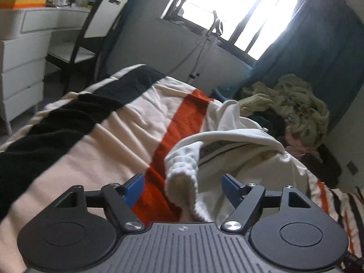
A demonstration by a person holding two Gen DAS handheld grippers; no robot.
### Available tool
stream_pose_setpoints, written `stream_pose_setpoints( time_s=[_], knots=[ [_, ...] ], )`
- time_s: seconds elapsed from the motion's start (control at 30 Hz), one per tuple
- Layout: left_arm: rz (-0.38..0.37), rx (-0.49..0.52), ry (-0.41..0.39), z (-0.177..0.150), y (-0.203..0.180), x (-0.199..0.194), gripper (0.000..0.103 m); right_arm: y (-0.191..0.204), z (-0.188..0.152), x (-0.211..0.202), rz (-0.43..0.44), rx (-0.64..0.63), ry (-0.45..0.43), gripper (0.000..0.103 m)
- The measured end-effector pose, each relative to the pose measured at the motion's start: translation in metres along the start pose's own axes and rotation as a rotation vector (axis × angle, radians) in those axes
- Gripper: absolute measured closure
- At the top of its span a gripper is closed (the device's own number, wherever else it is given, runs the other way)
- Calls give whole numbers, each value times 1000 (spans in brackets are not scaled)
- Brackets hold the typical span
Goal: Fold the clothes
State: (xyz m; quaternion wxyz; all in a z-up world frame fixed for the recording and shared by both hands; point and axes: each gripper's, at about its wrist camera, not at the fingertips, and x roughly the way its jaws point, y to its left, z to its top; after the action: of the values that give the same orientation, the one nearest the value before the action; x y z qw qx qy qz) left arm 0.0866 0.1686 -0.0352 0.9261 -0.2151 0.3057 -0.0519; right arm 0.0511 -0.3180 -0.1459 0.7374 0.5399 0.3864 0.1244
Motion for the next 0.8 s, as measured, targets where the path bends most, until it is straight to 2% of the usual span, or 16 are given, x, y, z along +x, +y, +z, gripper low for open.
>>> stream_pose_setpoints(
  time_s=[0.13, 0.2, 0.3, 0.37, 0.4, 0.47, 0.6, 0.7, 0.8],
  knots=[
    [-5, -56, 34, 2, 7, 30, 23, -3, 0, 14, -8, 9, 20, 32],
    [-7, -100, 59, 2, 12, 48, 28, -2, 3, 22, -15, -3, 16, 32],
    [-15, -153, 137, -1, 15, 79, 49, 3, 6, 34, -30, -37, 10, 32],
    [-25, -211, 187, -8, 16, 96, 74, 8, 6, 42, -68, -87, 10, 33],
    [-4, -227, 182, -11, 15, 99, 80, 10, 5, 46, -83, -111, 6, 33],
    [30, -227, 150, -13, 12, 99, 84, 19, -7, 53, -67, -138, 5, 38],
    [55, -187, 34, -6, 4, 82, 85, 43, -40, 71, -8, -180, 9, 62],
    [91, -177, -65, 18, 8, 61, 87, 61, -64, 85, 35, -211, 13, 72],
    [146, -210, -138, 58, 31, 50, 87, 78, -88, 98, 79, -242, 17, 75]
  ],
)
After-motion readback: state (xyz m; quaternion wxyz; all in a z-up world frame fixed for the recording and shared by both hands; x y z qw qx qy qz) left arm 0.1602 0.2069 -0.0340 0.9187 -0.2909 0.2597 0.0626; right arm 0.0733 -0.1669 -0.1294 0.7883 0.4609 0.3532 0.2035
